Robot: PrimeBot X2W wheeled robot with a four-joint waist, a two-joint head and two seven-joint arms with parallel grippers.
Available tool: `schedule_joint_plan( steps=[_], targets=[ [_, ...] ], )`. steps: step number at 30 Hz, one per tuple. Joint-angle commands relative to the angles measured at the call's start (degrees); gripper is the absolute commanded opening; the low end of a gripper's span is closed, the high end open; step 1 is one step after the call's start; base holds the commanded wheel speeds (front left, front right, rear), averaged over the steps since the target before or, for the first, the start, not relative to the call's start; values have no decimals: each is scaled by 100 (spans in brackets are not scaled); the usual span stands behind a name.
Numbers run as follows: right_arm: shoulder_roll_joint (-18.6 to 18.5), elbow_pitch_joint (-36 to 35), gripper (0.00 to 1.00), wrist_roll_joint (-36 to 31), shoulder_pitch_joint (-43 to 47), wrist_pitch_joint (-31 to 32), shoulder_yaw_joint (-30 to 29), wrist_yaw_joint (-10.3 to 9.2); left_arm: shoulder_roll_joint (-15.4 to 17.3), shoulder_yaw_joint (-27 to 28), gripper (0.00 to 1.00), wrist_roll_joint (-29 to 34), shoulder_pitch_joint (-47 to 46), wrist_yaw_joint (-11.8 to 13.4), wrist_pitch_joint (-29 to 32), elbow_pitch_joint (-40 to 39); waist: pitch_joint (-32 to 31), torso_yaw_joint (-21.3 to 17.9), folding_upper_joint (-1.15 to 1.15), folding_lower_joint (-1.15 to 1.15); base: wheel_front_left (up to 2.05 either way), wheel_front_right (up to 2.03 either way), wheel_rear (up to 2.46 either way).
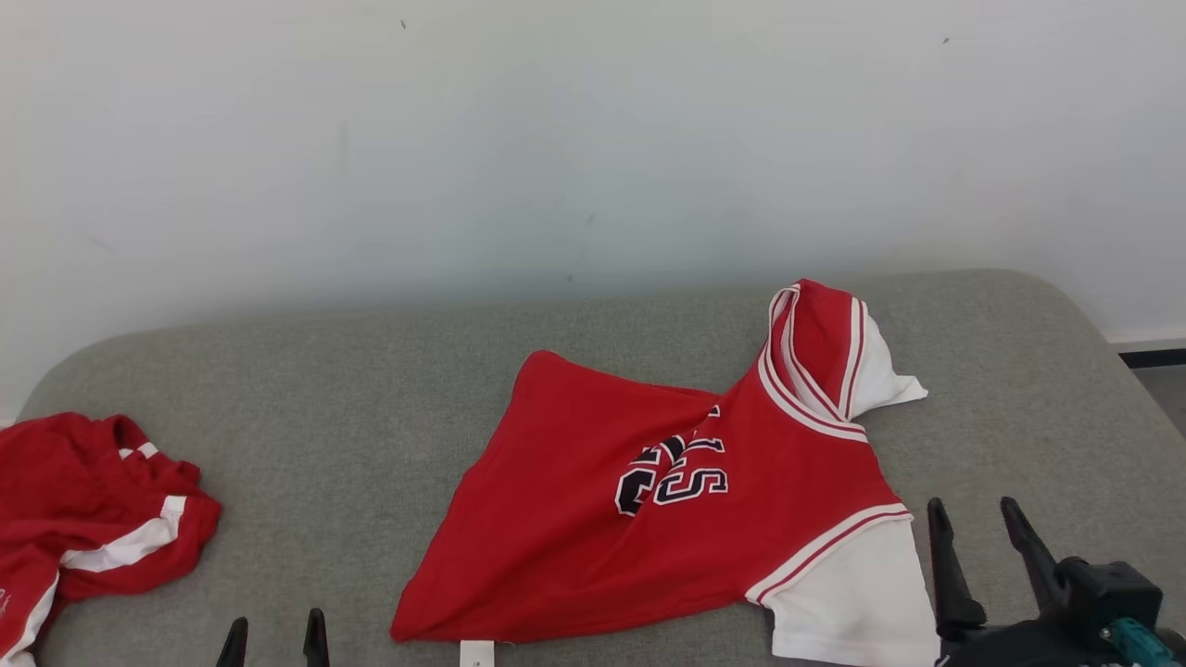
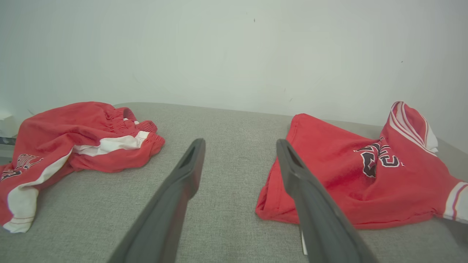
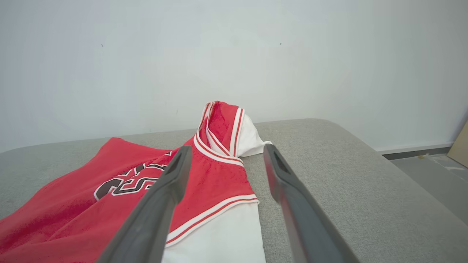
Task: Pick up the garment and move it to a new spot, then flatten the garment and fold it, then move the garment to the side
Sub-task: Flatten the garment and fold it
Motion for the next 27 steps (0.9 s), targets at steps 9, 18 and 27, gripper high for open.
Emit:
schedule_joint_plan(
  steps=[9,18,27],
  targets=[
    [4,405,100,-102,-90,-469,489,-13,6,106,100,76,78,35,-2,200,-270,-160,0,0,0,0,0],
    [-70,808,100,-218,-52,-494,818,-13,14,193,100,166,-214,33,-2,300,-213,-160,0,0,0,0,0],
    [-102,985,100,-211,-87,-538,754,-13,7,263,100,156,-199,28,-2,421,-115,-87,0,0,0,0,0]
  ],
)
